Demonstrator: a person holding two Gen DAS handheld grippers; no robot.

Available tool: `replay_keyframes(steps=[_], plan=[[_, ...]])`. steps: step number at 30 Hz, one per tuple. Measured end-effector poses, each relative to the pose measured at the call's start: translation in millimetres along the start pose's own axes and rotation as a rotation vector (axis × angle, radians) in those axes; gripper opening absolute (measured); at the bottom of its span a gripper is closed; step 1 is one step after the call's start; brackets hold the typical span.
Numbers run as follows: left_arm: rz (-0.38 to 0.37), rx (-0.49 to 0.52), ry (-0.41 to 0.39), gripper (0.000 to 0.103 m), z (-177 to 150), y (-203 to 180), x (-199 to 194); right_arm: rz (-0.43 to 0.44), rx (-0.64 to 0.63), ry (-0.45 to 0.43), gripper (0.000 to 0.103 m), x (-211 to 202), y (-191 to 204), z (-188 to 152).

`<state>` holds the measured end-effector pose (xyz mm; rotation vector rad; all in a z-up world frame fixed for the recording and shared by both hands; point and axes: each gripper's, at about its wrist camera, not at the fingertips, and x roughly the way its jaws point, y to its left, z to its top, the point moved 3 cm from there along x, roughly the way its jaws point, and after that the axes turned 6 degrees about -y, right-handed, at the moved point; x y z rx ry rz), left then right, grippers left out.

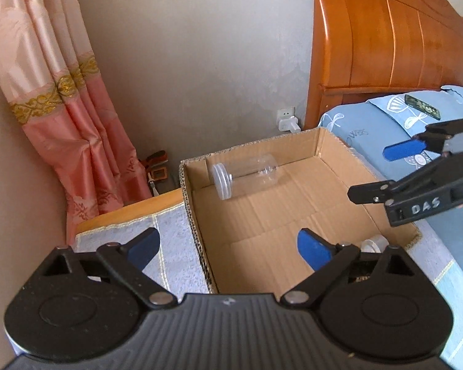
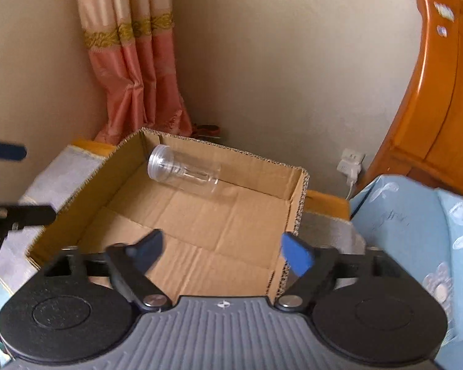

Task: Organize rigid objects
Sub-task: 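Lower the clear jar into the cardboard box and open left gripper while right releases the bottle there, then withdraw both grippers from the box back over the remaining objects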

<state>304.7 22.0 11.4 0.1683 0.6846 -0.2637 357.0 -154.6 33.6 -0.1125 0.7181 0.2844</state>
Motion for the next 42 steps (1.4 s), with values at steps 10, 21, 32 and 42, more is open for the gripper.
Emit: replay_keyframes(steps=[10, 21, 32, 42], plan=[[0.018, -0.035, -0.04, 0.1, -19, 0, -29, -0.002, 0.006, -0.043, 0.103, -50, 14, -16], [0.041, -0.048, -0.057, 0.102, -74, -19, -66, -0.028, 0.047, -0.088, 0.103, -103, 45, -79], [0.144, -0.123, -0.003, 0.102, -154, -22, -68, -0.093, 0.242, -0.059, 0.103, -104, 45, -156], [0.168, -0.211, 0.028, 0.102, -186, -10, -71, -0.088, 0.279, -0.014, 0.103, -101, 45, -179]])
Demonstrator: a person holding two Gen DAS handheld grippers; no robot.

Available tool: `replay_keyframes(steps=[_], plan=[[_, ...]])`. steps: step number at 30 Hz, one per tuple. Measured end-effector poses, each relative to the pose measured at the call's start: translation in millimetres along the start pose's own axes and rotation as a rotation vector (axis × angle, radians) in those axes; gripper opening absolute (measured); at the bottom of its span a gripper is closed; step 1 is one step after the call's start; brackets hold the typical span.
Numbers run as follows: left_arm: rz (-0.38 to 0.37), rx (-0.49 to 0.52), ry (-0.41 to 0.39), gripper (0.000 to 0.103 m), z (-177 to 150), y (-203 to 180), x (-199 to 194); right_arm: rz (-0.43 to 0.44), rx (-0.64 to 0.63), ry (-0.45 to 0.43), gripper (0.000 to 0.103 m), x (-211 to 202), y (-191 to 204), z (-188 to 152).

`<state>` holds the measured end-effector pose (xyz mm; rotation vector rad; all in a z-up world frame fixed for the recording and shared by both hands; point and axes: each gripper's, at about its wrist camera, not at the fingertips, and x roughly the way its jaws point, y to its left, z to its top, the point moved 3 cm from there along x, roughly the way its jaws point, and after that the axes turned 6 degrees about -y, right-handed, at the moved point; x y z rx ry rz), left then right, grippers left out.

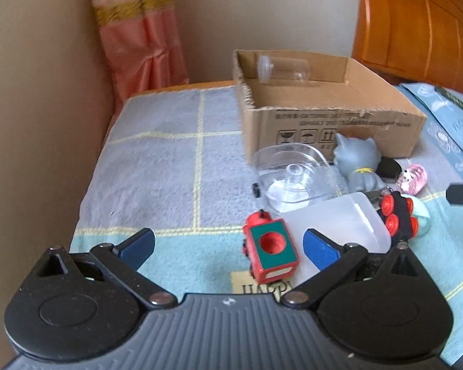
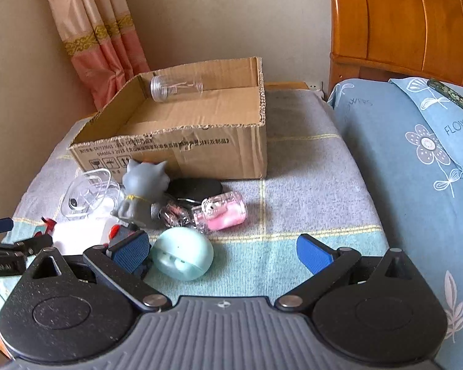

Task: Organize rigid objects
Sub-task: 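Withdraw both grippers from the box back over the remaining objects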

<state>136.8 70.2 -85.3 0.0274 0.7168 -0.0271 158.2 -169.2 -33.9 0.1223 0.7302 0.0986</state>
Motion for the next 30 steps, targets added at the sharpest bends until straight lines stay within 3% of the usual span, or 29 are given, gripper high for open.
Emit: replay_keyframes(steps=[13, 30], plan=[[0.08, -0.142, 0.024, 0.102, -13, 49, 5, -0.011, -0.037, 0.055, 0.103, 25, 11, -7], [-0.065, -0.05, 0.032, 0.102, -20, 35, 18, -0.042, -0.061, 0.106, 0.103, 65, 29, -14]])
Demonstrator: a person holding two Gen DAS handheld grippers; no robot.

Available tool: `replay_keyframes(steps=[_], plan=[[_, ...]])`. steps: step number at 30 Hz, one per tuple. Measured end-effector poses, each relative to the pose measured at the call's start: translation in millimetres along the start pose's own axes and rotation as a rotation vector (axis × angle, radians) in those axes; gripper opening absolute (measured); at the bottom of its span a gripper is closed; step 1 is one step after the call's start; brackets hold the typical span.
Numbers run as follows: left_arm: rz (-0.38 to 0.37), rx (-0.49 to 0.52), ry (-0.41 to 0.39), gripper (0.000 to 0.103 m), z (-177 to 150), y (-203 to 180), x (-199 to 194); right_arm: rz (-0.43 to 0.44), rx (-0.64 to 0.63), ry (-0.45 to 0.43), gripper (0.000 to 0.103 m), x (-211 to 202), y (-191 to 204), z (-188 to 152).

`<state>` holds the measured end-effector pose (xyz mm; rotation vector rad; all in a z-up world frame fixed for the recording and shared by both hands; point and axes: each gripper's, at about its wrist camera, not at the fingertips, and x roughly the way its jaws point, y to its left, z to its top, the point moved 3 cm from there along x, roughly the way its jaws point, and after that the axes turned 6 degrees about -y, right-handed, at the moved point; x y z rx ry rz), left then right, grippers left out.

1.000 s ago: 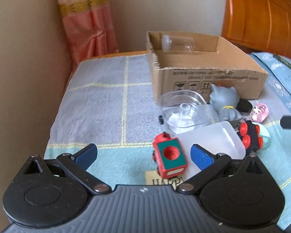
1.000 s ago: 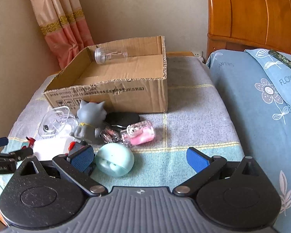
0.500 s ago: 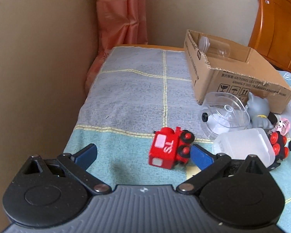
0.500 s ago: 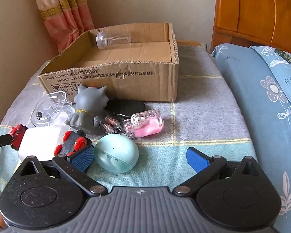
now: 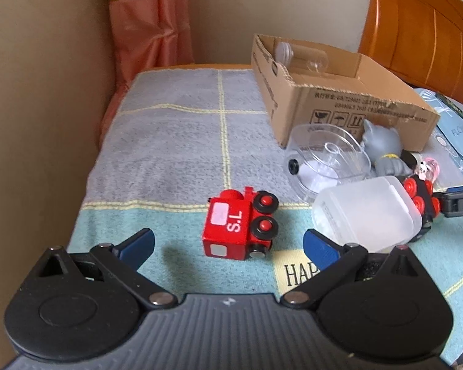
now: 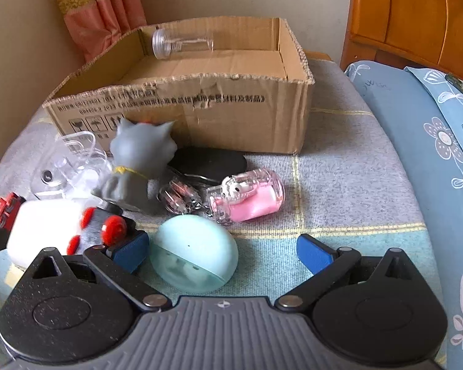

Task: Organize rigid objects
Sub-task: 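Withdraw both grippers from the box back over the remaining objects, then grasp the red S.L toy train with left gripper while right grasps the light-blue case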

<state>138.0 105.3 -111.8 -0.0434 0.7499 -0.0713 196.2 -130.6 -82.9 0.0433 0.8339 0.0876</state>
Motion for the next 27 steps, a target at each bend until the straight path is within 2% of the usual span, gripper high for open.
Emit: replay_keyframes(steps=[3, 6, 9, 20, 24, 26, 27], plan=[[-0.006, 0.013, 0.009, 0.102, -1, -1, 3, -0.018, -0.025, 0.003, 0.103, 0, -2, -3], [-0.003, 0.04, 0.019, 0.102, -3, -1, 6, -0.075, -0.057, 0.008, 0.103, -1, -10, -8], [-0.012, 0.053, 0.032, 0.102, -7, 1, 11, -0.067, -0.06, -0.008, 0.103, -6, -20, -12], [-0.016, 0.111, -0.008, 0.102, -3, -5, 19, -0.062, -0.067, -0.044, 0.103, -10, -22, -16], [-0.043, 0.126, -0.019, 0.098, -2, -7, 19, -0.059, -0.071, -0.053, 0.103, -11, -21, -17], [-0.058, 0.124, -0.025, 0.089, -1, -8, 19, -0.057, -0.073, -0.056, 0.103, -11, -22, -17], [-0.07, 0.118, -0.027, 0.087, 0, -7, 19, -0.055, -0.075, -0.058, 0.103, -11, -22, -16]])
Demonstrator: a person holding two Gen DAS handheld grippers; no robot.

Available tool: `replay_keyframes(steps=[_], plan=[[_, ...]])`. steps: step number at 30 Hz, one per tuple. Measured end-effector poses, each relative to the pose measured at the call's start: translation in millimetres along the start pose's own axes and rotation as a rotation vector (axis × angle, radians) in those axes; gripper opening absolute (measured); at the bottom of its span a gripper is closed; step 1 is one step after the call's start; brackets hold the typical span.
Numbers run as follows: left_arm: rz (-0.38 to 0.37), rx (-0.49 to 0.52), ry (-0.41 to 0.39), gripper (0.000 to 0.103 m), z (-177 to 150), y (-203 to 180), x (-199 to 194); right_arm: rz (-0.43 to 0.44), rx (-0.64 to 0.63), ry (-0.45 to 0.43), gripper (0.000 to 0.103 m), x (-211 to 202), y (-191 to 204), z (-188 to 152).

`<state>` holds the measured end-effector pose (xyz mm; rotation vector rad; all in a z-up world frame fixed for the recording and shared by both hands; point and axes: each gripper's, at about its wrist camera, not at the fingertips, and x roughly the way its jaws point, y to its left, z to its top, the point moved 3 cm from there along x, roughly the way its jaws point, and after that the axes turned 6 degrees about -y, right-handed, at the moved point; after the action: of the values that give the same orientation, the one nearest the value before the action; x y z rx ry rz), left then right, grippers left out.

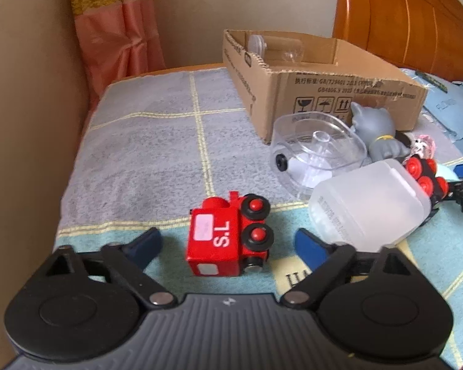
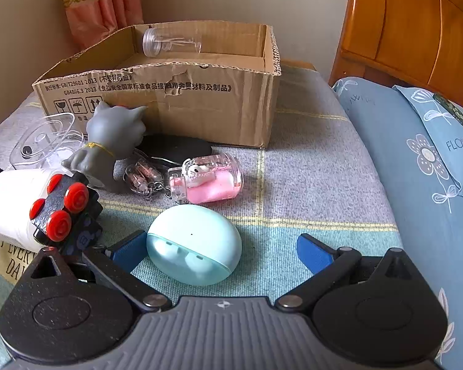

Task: Organize rigid objects
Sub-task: 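Grasp the red S.L toy train with left gripper while right grasps the light-blue case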

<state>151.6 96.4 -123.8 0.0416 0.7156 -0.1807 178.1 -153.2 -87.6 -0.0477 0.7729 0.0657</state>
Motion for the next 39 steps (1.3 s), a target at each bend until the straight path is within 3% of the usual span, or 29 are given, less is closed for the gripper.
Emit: replay_keyframes(steps=[5, 11, 16, 23, 39], plan=[[-0.012, 0.018, -0.007, 0.072, 3, -4, 0, 0.011, -0.012, -0.007, 0.103, 0, 4, 0], [-0.027, 0.017, -0.005, 0.06, 5, -3, -1, 0.035, -0.037, -0.007, 0.102, 0, 15, 1], [-0.025, 0.021, -0.001, 0.049, 8, 0, -1, 0.06, -0.057, -0.011, 0.086, -7, 18, 2], [-0.042, 0.04, 0.025, 0.048, 10, 1, 0, 0.082, -0.089, -0.004, 0.066, -11, 19, 5], [-0.048, 0.102, 0.025, 0.048, 33, -3, -31, 0.113, -0.234, 0.031, 0.065, -29, 15, 3]])
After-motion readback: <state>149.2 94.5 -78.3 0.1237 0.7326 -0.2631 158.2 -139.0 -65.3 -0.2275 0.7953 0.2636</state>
